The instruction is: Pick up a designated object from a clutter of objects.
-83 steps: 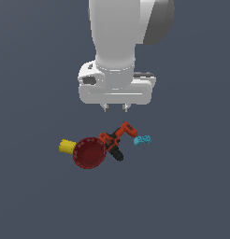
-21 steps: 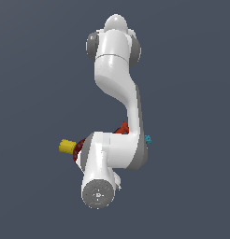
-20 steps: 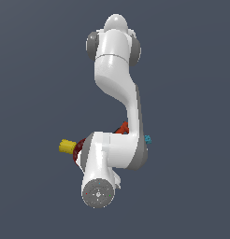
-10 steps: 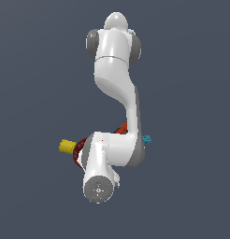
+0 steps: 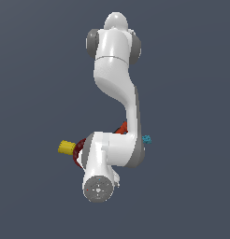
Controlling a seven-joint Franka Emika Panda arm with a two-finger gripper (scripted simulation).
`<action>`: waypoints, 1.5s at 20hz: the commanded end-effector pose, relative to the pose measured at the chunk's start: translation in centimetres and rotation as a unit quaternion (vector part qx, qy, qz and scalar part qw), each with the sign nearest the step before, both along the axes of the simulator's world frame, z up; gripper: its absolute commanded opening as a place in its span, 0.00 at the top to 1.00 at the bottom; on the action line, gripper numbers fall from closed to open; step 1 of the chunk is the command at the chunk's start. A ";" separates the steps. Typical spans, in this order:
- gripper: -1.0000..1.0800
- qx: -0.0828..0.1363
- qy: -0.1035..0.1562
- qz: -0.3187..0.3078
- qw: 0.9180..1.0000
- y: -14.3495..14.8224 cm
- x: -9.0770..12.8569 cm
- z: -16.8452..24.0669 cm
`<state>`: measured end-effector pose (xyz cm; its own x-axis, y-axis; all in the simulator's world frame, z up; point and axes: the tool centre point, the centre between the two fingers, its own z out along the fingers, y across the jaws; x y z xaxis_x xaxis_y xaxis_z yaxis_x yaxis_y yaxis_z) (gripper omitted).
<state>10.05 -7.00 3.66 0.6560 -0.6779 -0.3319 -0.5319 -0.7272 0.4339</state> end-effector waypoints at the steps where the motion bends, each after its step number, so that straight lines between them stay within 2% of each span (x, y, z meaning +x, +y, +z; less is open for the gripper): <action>1: 1.00 0.000 0.000 0.000 1.000 0.0 0.0 0.0; 9: 1.00 0.000 0.000 0.000 1.000 0.0 -0.4 0.9; 16: 1.00 0.000 0.000 0.000 1.000 -0.1 -1.5 3.6; 21: 1.00 0.001 0.000 0.000 1.000 -0.3 -2.8 7.0; 30: 1.00 0.001 0.000 0.000 1.000 -0.7 -6.1 15.5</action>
<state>4.49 -7.58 17.50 0.6552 -0.6774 -0.3346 -0.5310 -0.7279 0.4339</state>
